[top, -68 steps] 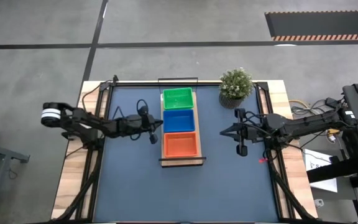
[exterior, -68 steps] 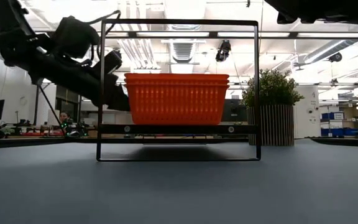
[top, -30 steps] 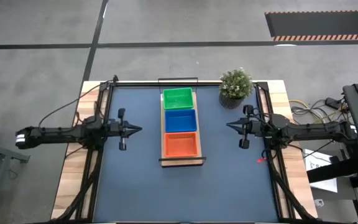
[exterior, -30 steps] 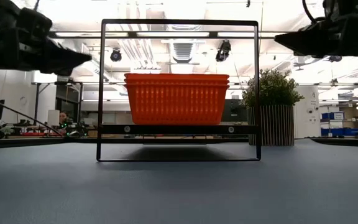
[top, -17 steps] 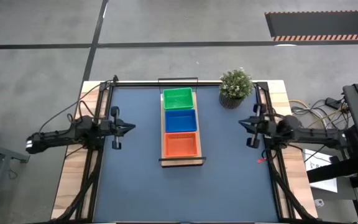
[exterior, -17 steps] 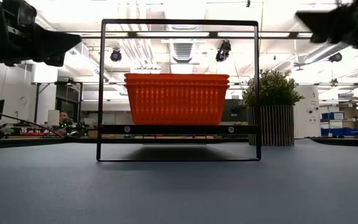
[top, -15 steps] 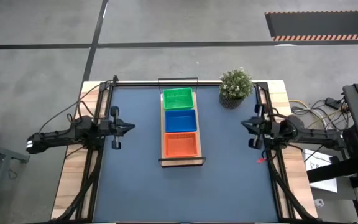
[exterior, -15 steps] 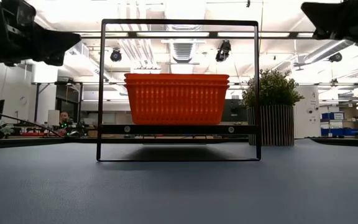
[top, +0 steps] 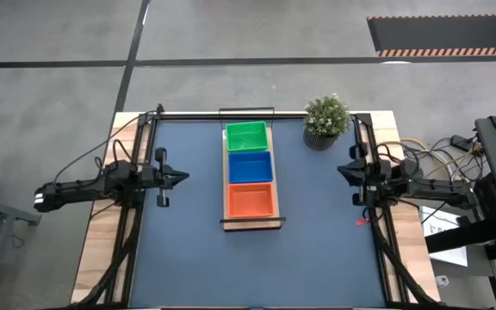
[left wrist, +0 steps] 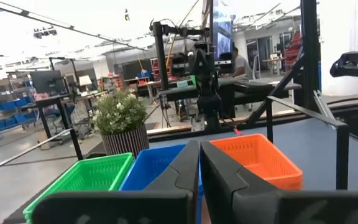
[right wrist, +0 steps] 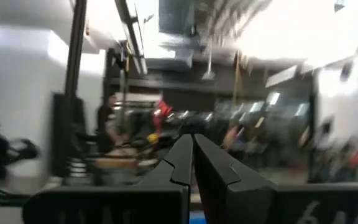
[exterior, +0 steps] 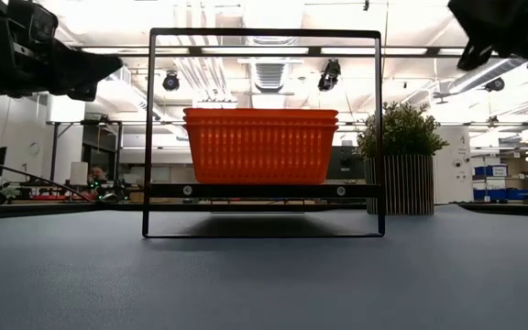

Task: Stack baskets on shelf by color
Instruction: Return to Home Position

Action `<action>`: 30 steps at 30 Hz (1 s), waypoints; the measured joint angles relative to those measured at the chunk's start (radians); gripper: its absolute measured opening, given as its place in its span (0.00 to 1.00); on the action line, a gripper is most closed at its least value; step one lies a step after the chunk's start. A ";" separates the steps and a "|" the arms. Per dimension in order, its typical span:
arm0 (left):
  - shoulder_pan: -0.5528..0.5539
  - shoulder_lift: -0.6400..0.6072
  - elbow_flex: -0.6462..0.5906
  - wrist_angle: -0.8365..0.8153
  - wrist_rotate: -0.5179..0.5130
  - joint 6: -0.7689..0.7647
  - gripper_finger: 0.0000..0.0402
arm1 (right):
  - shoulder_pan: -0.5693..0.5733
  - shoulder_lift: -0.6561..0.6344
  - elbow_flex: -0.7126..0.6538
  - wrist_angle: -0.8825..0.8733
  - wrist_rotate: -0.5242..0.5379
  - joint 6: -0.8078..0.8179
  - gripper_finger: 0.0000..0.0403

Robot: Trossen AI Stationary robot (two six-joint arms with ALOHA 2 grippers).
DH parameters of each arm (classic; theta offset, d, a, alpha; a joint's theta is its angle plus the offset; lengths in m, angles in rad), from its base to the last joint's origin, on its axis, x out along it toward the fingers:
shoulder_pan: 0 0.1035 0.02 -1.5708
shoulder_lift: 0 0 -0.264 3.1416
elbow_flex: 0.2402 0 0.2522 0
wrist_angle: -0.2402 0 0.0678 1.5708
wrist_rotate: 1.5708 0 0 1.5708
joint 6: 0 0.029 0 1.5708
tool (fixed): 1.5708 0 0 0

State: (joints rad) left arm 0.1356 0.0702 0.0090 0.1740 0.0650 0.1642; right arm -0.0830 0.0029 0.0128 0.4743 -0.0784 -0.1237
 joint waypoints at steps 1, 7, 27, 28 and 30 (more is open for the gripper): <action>0.000 0.004 0.000 0.001 0.000 0.000 0.00 | 0.000 0.000 0.000 -0.016 0.000 0.071 0.02; 0.000 0.028 0.000 0.002 0.000 0.000 0.00 | 0.000 0.027 0.000 -0.053 0.000 0.341 0.02; 0.000 0.096 0.000 0.002 0.000 0.000 0.00 | 0.000 0.093 0.000 -0.057 0.001 0.350 0.02; 0.000 0.099 0.000 0.002 0.000 0.000 0.00 | 0.000 0.093 0.000 -0.058 0.001 0.350 0.02; 0.000 0.105 0.000 0.002 0.000 0.000 0.00 | 0.000 0.093 0.000 -0.058 0.001 0.350 0.02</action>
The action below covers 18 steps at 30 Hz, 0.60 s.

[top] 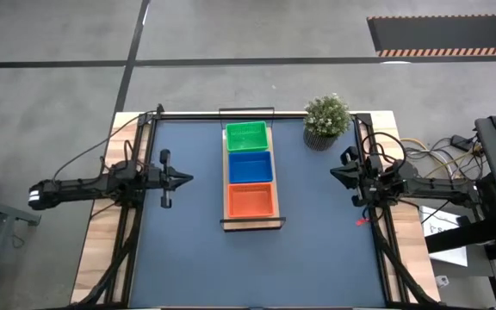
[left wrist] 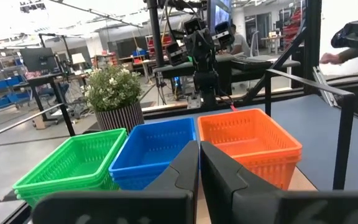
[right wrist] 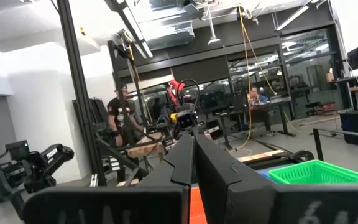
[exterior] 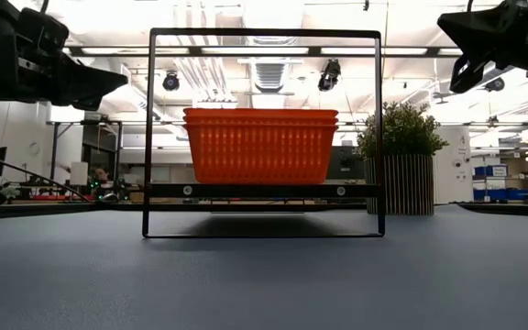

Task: Stack baskets on shelf by color
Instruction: Return to Home Position

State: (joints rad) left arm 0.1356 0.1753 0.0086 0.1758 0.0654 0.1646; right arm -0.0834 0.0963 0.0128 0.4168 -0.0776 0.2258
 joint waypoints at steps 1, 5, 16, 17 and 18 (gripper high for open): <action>0.000 0.003 0.000 0.000 0.000 0.000 0.00 | 0.000 0.000 0.000 0.000 0.000 0.000 0.02; 0.000 0.014 0.000 0.000 0.000 0.000 0.00 | 0.000 0.000 0.000 0.000 0.000 0.000 0.02; 0.000 0.041 0.000 0.000 0.000 0.000 0.00 | 0.000 0.000 0.000 0.000 0.000 0.000 0.02; 0.000 0.041 0.000 0.000 0.000 0.000 0.00 | 0.000 0.000 0.000 0.000 0.000 0.000 0.02; 0.000 0.041 0.000 0.000 0.000 0.000 0.00 | 0.000 0.000 0.000 -0.001 0.000 0.000 0.02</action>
